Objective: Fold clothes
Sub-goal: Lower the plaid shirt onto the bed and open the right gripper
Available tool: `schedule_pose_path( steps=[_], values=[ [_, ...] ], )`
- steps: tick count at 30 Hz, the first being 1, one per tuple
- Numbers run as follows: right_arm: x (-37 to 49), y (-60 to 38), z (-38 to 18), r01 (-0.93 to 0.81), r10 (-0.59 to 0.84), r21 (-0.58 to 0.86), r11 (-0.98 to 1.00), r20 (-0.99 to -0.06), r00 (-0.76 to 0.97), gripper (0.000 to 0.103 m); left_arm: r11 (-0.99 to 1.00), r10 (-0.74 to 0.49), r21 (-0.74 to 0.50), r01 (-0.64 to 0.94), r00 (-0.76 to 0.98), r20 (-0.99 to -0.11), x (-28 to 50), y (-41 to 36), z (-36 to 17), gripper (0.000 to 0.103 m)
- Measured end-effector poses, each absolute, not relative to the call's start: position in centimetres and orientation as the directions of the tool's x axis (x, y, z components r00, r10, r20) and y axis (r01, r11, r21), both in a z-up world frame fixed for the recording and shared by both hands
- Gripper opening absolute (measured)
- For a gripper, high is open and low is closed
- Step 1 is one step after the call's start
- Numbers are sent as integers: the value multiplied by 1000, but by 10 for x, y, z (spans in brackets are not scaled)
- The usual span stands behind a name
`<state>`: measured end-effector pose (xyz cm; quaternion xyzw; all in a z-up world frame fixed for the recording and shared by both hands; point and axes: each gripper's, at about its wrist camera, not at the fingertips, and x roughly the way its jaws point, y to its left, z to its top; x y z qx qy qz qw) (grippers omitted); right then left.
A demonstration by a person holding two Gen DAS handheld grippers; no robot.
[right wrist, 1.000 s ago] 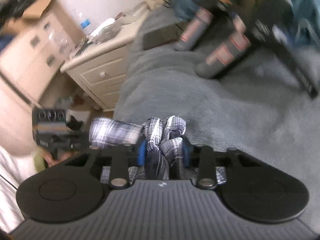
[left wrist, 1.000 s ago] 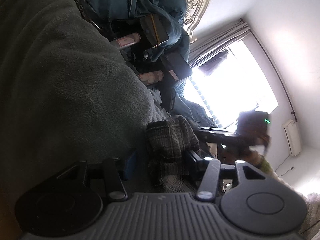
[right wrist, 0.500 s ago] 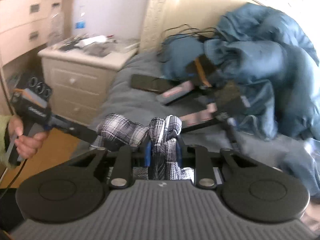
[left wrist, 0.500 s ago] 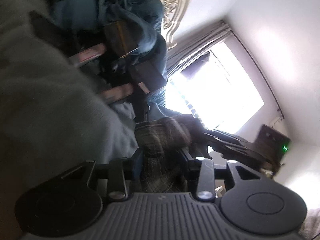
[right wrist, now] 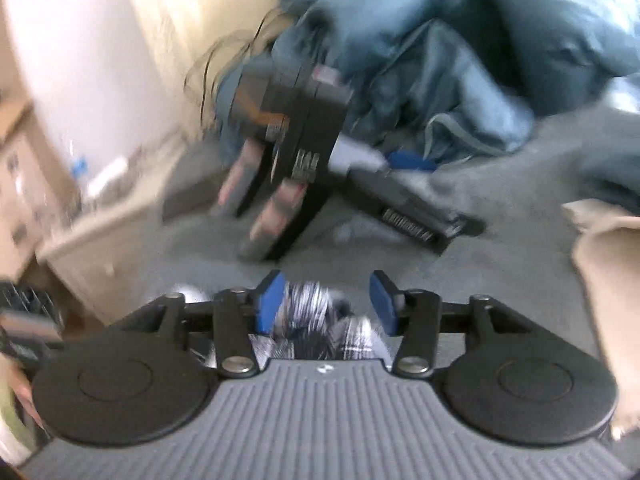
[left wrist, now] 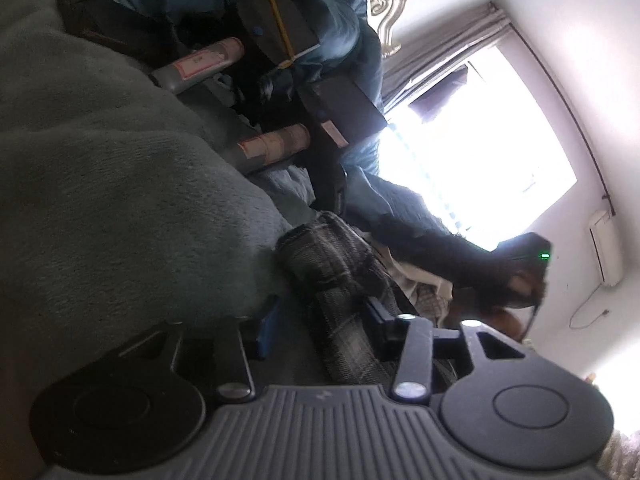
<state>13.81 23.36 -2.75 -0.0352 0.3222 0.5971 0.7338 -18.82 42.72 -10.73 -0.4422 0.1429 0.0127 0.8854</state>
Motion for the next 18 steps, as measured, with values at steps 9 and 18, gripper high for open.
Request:
schedule_pose_path(
  steps=[9,18],
  values=[
    [112,214,-32,-906,776,280,316,-626,77,23,682,-53,-684,-259,915,-399,-173,411,-97,16],
    [76,229,-31,-948,764,87,307,-616,192,3,678,59,-653,-337,911,-408,-203,397,-81,2]
  ],
)
